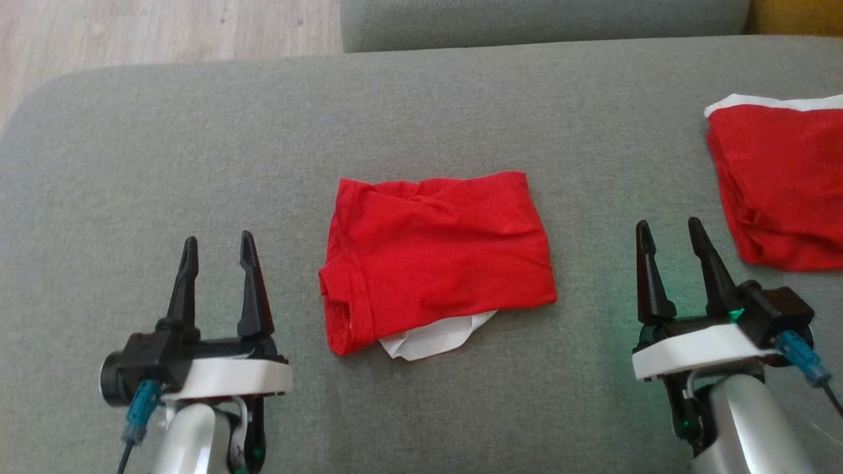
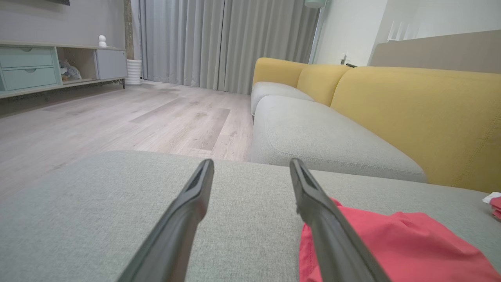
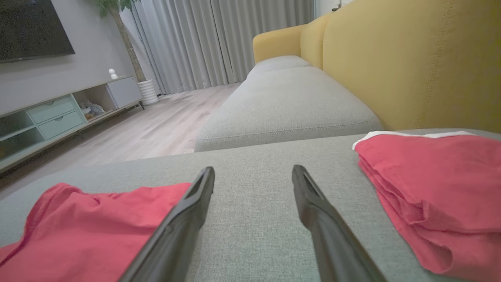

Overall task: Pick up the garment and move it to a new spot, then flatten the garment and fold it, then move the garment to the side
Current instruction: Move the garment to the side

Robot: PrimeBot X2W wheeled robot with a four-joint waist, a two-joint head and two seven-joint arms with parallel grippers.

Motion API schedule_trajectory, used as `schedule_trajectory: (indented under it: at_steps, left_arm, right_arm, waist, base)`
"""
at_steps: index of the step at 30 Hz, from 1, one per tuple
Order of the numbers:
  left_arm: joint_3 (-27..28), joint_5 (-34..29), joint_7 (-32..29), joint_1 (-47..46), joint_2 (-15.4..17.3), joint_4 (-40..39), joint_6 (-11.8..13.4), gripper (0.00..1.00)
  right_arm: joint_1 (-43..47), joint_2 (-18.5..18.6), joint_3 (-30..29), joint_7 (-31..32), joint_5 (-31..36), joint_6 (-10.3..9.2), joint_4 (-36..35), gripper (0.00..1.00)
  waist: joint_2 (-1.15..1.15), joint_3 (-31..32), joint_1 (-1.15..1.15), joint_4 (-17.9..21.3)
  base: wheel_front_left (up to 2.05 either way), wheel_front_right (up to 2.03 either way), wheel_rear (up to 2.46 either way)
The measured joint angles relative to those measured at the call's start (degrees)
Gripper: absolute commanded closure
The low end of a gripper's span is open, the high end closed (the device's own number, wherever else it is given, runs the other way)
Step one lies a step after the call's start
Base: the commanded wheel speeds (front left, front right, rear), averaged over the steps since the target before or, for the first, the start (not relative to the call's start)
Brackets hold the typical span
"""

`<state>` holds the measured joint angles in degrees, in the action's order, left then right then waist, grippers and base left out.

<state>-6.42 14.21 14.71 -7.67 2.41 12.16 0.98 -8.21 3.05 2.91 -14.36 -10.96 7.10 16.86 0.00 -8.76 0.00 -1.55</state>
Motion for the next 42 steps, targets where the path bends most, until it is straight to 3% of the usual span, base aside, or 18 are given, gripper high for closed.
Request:
schedule_trajectory:
  at_steps: [6,17,23,24,25,30,36,42]
  left_arm:
    - [-1.0,0.0,0.0,-1.7,0.0,-0.1,-0.1,0.0]
    - [-2.8,0.5,0.0,-4.9,0.0,0.3,-0.5,0.0]
    - [-2.8,0.5,0.0,-4.9,0.0,0.5,-0.5,0.0]
    - [-2.9,0.5,0.0,-4.9,0.0,0.6,-0.5,0.0]
    - [-2.8,0.5,0.0,-4.9,0.0,0.6,-0.5,0.0]
    - [-2.7,-0.2,0.0,-5.0,0.0,-1.4,-0.6,0.0]
    - [-2.8,-0.8,0.0,-5.0,0.0,-1.8,-1.1,0.0]
    - [-4.7,-1.3,0.0,-4.8,0.0,-1.4,-1.5,0.0]
  right_arm:
    - [-2.2,0.0,1.3,3.2,0.8,0.0,1.6,0.0]
    - [-10.7,0.1,10.3,12.5,-6.2,0.0,13.2,0.0]
    - [-14.5,0.5,13.7,14.4,-8.7,0.0,17.7,0.0]
    - [-15.3,0.6,14.6,14.3,-8.4,0.0,18.4,0.9]
    - [-15.9,0.7,15.5,13.9,-7.0,0.0,19.2,1.0]
    - [-17.3,0.4,16.3,11.6,-2.7,0.01,21.8,1.0]
    - [-17.6,0.2,13.2,8.6,4.8,0.01,22.6,1.0]
    - [-17.6,3.9,12.4,8.6,10.7,0.01,18.3,1.0]
  waist:
    - [0.0,-2.4,0.0,-1.4]
    - [0.0,-6.1,0.01,-5.6]
    - [0.0,-6.5,0.0,-7.0]
    - [0.0,-6.4,0.01,-7.2]
    - [0.0,-6.3,0.01,-7.2]
    - [0.0,-6.3,0.0,-6.3]
    - [0.0,-5.1,0.0,-3.7]
    - [0.0,-3.3,0.0,0.0]
  base:
    - [0.0,0.0,0.0]
    - [0.0,0.0,0.0]
    - [0.0,0.0,0.0]
    - [0.0,0.0,0.0]
    - [0.0,0.0,0.0]
    - [0.0,0.0,0.0]
    - [0.0,0.0,0.0]
    - [0.0,0.0,0.0]
